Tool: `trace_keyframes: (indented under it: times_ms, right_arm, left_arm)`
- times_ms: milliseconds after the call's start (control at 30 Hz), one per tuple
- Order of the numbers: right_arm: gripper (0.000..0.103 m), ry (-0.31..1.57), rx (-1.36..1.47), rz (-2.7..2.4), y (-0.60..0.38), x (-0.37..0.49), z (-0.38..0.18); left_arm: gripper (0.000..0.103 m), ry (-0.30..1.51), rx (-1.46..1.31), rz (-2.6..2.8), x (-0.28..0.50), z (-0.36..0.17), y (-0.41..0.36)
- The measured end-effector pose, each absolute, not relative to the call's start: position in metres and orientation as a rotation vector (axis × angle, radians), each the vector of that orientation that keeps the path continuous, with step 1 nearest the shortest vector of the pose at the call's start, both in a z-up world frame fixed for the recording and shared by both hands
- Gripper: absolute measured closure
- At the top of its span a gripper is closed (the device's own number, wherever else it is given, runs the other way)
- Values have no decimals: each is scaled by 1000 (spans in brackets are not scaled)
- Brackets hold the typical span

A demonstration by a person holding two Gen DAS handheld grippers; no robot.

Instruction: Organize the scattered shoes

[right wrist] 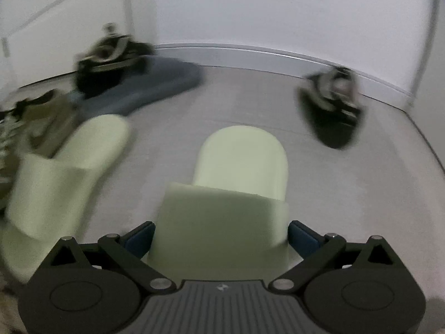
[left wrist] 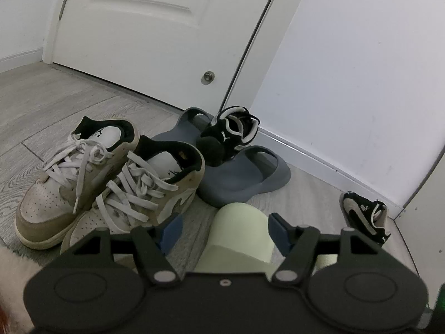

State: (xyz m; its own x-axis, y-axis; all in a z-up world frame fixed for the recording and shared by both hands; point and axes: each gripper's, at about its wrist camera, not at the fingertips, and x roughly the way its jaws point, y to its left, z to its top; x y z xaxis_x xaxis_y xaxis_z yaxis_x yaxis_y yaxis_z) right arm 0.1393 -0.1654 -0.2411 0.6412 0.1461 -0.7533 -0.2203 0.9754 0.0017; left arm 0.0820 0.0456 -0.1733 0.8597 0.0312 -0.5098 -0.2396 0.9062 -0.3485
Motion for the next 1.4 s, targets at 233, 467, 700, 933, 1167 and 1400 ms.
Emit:
trace_keyframes:
  times_ms: [233, 467, 700, 933, 1167, 1400]
  right_arm:
    - [3, 839, -115, 284, -109, 145, -238]
    - [3, 873, -48, 298, -103, 140, -231]
    - [1, 872, -117, 315, -78, 144, -235]
    - [0, 866, -2, 407, -108, 154, -233]
    - [0, 713, -16, 376, -140, 143, -206]
    - [0, 568, 43, 195, -199, 146, -188]
  left_arm:
    - [34, 520, -426, 143, 82, -173, 46]
    - [34, 516, -423, 135, 83, -173, 44]
    - [34, 516, -431, 135, 82, -173, 46]
    - [34, 525, -437, 139, 84, -174, 46]
    - [34, 540, -412, 142, 86, -176, 43]
    - [34, 562, -343, 138, 89, -175, 33]
